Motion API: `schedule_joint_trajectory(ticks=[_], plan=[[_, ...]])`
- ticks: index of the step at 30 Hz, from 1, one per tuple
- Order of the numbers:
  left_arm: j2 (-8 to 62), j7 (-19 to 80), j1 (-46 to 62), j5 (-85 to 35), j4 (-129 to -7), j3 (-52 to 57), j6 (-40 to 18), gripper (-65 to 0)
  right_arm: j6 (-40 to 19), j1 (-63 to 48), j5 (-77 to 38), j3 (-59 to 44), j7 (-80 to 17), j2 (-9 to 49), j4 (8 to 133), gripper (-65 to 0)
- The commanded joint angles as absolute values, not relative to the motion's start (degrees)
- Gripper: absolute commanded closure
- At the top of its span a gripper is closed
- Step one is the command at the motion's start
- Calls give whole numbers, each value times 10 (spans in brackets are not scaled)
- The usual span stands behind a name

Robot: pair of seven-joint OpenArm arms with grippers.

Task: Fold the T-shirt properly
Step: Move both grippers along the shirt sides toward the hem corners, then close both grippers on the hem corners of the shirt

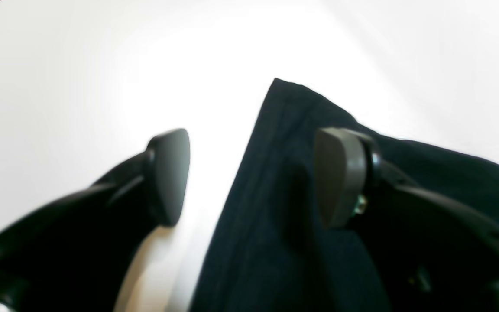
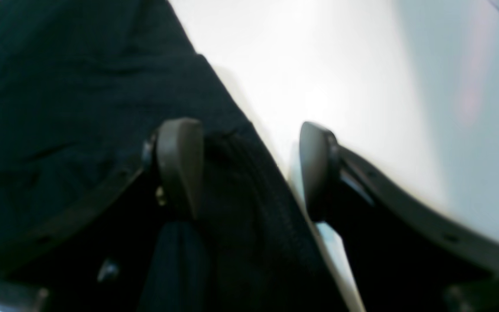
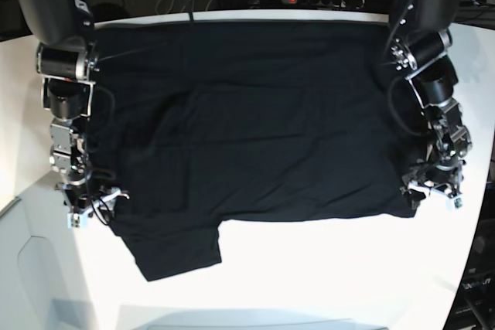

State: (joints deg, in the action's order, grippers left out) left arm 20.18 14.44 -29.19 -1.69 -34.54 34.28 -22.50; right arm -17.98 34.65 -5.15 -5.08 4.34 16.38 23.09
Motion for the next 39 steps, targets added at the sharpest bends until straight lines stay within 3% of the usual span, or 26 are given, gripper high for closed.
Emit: schedule_joint_trajectory(ticks=[1,7,14,18,23,28,35,39], plan=[[213,125,-307,-22,-353,342,-226,-429,-179,361,-56,-51,40,170,224,-358],[213,116,-307,-22,-353,342,-226,-430,-179,358,-57,-51,41,169,179,-335],[212,106,-336,25,-290,313,-226,-430,-179,349,-57,-50,42,162,179,-125],[213,62,-371,44,-207,311,-225,-430,-179,349,-57,-50,41,161,179,-60],[212,33,-384,80,-175,310,-225,-430,-179,348,-57,-50,38,161,178,-49],[213,33,-391,83,-175,310,-147,-430,-179,347,-57,-50,38,161,178,-48],[211,34,-392,86,-173,308,-146,-429,-179,347,-57,-50,37,161,178,-48],[210,36,-388,86,-171,307,-146,-371,-179,347,-57,-50,38,161,178,-48]])
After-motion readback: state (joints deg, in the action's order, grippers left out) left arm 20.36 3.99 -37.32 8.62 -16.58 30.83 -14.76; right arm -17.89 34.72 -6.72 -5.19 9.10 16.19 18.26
